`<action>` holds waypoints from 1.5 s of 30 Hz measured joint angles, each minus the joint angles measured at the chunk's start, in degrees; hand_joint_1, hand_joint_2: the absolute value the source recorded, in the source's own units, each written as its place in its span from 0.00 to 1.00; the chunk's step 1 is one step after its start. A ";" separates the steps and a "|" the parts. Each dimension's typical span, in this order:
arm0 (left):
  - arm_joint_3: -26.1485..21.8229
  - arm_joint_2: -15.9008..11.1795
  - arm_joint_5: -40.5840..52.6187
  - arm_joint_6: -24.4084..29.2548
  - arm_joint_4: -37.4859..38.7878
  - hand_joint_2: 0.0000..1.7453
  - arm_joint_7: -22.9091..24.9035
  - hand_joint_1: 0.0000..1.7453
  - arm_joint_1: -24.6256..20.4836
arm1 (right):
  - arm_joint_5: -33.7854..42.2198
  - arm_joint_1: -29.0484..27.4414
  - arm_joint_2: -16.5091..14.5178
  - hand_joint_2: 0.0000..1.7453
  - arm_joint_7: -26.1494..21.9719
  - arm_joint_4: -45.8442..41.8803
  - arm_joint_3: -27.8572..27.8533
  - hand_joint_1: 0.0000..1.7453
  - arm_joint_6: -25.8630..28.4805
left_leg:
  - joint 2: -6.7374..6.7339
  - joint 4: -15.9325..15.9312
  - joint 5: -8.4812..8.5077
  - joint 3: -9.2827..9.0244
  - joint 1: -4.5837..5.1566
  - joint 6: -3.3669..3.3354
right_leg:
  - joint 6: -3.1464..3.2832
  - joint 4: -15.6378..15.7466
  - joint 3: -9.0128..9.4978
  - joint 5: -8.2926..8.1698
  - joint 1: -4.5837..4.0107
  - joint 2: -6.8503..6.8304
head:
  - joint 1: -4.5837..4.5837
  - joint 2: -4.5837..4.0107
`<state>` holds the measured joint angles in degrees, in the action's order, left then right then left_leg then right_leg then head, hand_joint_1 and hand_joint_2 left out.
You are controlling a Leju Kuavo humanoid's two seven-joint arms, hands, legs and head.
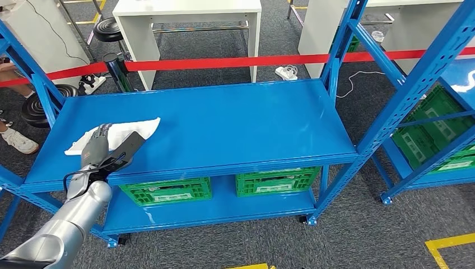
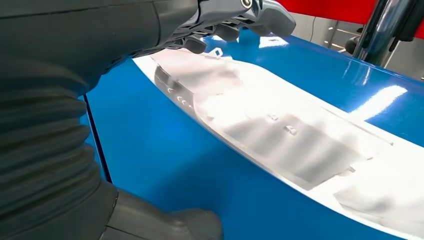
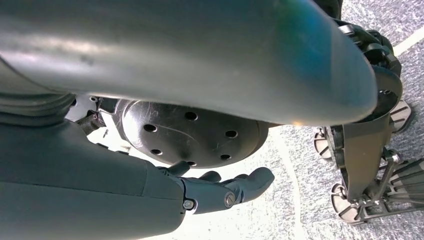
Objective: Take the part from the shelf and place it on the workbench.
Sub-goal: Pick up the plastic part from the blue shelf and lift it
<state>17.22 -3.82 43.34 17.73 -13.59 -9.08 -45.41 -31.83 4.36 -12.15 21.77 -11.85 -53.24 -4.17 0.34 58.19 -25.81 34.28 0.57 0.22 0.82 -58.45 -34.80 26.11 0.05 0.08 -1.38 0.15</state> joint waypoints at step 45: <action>1.82 -2.69 14.12 10.71 0.02 1.00 5.15 1.00 -0.30 | -1.68 0.44 0.11 0.00 0.00 0.00 -0.74 0.00 1.22 | -0.01 0.00 0.00 -0.05 -0.01 0.01 | 0.02 0.00 0.03 0.02 0.00 0.00 | 0.01 0.00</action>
<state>19.04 -6.52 57.46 28.44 -13.57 -3.93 -45.71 -33.51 4.80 -12.04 21.77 -11.85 -53.99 -2.95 0.33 58.19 -25.81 34.23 0.56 0.23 0.84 -58.45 -34.77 26.13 0.05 0.09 -1.37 0.15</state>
